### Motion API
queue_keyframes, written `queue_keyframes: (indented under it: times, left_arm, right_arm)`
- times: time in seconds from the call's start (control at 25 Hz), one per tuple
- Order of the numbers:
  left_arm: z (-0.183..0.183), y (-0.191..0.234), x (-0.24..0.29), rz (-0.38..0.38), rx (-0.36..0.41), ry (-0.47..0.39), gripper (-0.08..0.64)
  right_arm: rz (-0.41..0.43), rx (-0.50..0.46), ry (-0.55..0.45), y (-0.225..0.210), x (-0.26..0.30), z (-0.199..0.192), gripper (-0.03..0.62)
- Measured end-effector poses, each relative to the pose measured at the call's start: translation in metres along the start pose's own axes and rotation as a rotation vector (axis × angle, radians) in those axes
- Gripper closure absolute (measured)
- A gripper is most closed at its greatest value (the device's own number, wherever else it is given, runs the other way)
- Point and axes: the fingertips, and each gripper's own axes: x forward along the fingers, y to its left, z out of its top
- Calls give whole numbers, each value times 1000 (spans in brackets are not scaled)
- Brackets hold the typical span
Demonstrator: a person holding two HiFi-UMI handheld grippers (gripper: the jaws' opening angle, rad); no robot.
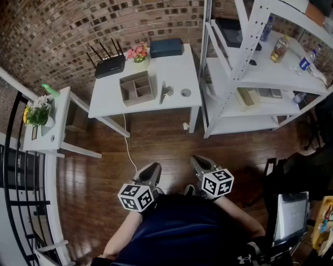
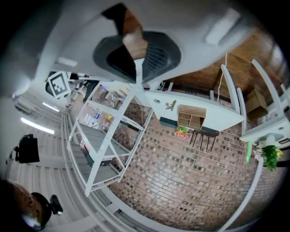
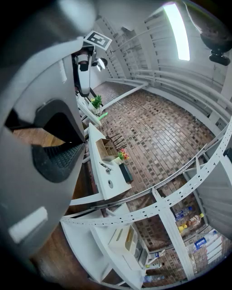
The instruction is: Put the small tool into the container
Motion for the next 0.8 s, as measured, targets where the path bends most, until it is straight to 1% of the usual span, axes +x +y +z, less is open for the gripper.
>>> queue_keyframes:
  times: [0.12, 0.24, 0.36, 0.52, 0.64, 0.8]
  left_arm:
    - [1, -2, 5, 14, -3, -12, 520]
    - [2, 7, 7, 34, -22, -15, 522]
    - [6, 14, 13, 29, -28, -7, 522]
    - [16, 28, 35, -5, -40, 3, 522]
    - [28, 46, 59, -52, -46, 14, 522]
    - [61, 78, 84, -123, -33, 9, 522]
  right_arm:
    - [9, 2, 9, -9, 2, 2, 581]
    - [12, 7, 25, -12, 8, 0, 581]
    - [8, 5, 39, -13, 18, 1, 581]
    - [-20, 5, 49, -24, 38, 10, 581]
    - [-69, 7, 48, -36, 57, 20, 581]
    - [-125, 16, 32, -38, 99, 43, 581]
